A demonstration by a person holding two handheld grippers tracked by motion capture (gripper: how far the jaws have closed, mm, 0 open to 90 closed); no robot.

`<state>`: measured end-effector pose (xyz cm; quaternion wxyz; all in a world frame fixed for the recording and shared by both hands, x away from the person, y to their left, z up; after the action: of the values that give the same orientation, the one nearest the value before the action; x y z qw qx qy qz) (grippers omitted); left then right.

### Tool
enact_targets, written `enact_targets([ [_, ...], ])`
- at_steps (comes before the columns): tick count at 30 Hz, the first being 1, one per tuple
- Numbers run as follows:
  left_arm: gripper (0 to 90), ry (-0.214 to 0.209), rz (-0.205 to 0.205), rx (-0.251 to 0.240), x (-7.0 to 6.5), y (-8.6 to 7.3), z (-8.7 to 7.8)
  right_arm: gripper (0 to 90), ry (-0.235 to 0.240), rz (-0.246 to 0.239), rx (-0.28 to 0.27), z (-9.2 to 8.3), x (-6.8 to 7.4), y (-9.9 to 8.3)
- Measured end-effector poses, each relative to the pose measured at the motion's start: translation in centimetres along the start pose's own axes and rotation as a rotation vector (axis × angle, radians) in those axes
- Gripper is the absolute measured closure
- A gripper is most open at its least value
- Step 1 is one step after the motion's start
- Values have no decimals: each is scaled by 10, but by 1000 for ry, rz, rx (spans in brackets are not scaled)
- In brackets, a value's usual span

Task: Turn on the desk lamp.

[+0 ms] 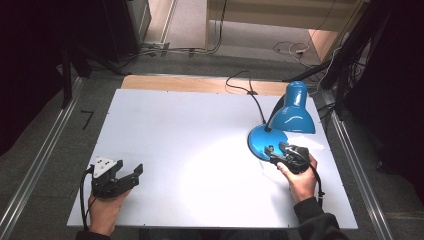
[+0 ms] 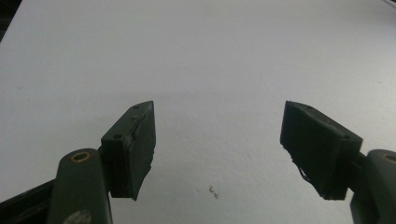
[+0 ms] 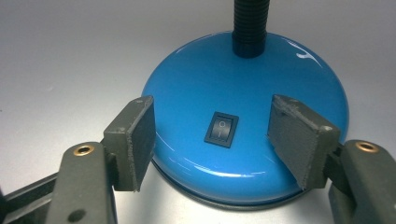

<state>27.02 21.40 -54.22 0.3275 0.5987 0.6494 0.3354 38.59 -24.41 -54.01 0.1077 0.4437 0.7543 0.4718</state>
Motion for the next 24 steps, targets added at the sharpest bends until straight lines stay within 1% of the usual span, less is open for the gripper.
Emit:
enact_targets([
  [3,273,1,-3,-2,1,0,0,269,2,4,-1,-1,1,0],
  [12,274,1,-3,-3,1,0,0,258,-2,-8,11,-5,1,-4],
  [24,273,-3,-5,-2,0,0,0,245,-5,-2,10,-12,-3,-5],
])
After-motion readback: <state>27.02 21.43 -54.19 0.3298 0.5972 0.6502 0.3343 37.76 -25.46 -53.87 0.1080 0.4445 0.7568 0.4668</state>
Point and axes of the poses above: each handheld gripper's, and its own axes: z roughly forward along the jaws, y roughly out of its top, x roughly to its left, the point moved 8 cm from there along z, roughly forward along the jaws, and after that the axes turned 15 degrees about y, right-handed, at the moved point
